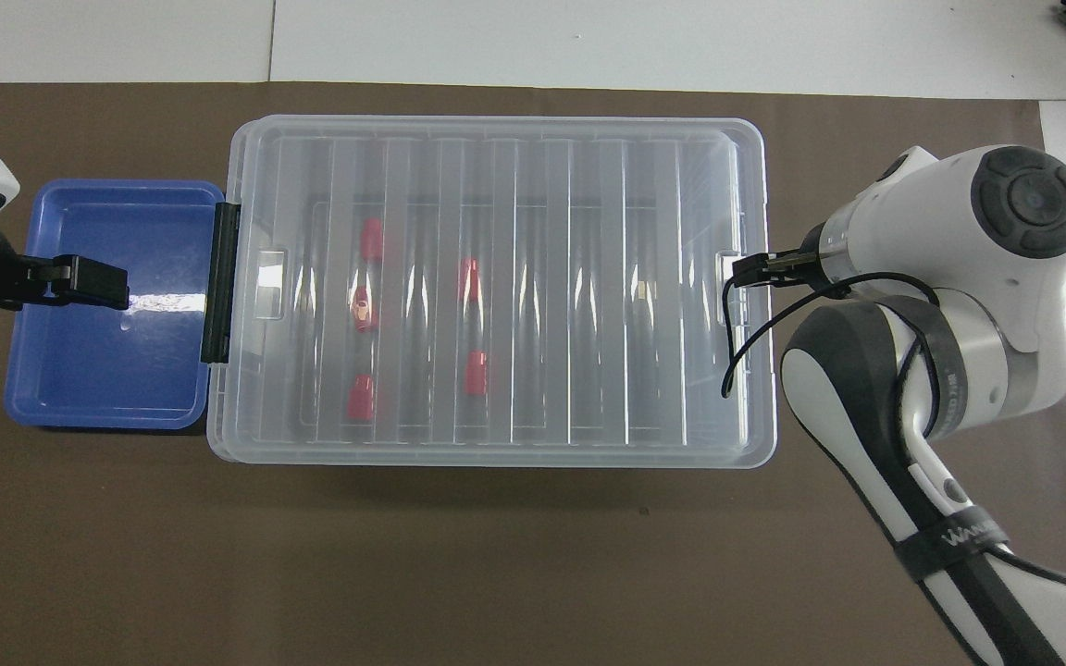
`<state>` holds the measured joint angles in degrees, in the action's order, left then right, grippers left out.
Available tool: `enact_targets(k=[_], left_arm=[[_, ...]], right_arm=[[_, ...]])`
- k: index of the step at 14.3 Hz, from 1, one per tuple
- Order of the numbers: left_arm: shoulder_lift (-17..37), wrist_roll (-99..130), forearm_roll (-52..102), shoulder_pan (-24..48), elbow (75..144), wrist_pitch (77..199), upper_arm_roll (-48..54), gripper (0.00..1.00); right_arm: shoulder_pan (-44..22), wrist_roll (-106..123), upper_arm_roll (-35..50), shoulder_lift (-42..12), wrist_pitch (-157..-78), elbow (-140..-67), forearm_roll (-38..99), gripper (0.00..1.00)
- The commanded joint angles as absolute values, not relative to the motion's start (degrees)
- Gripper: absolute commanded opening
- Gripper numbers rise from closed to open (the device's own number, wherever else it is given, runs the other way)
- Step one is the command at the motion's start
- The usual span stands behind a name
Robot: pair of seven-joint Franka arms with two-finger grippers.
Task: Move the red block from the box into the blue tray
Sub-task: 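Grip the lid edge with the right gripper and slide it open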
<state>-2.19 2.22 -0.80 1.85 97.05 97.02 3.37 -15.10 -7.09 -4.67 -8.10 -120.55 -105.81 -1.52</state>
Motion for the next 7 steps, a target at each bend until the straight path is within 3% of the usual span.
enact_targets(k=[1,7], left_arm=[[-3.8,1.9,-0.4,1.7,99.1,98.3,3.5,1.0],[-4.3,2.2,-0.4,1.8,100.2,99.2,3.4,1.0]], right_arm=[[-14.5,-7.2,-4.5,-7.3,-121.8,-107.1,-4.2,1.0],[-14.2,-7.3,-4.7,-7.3,-121.3,-107.0,-8.3,1.0]])
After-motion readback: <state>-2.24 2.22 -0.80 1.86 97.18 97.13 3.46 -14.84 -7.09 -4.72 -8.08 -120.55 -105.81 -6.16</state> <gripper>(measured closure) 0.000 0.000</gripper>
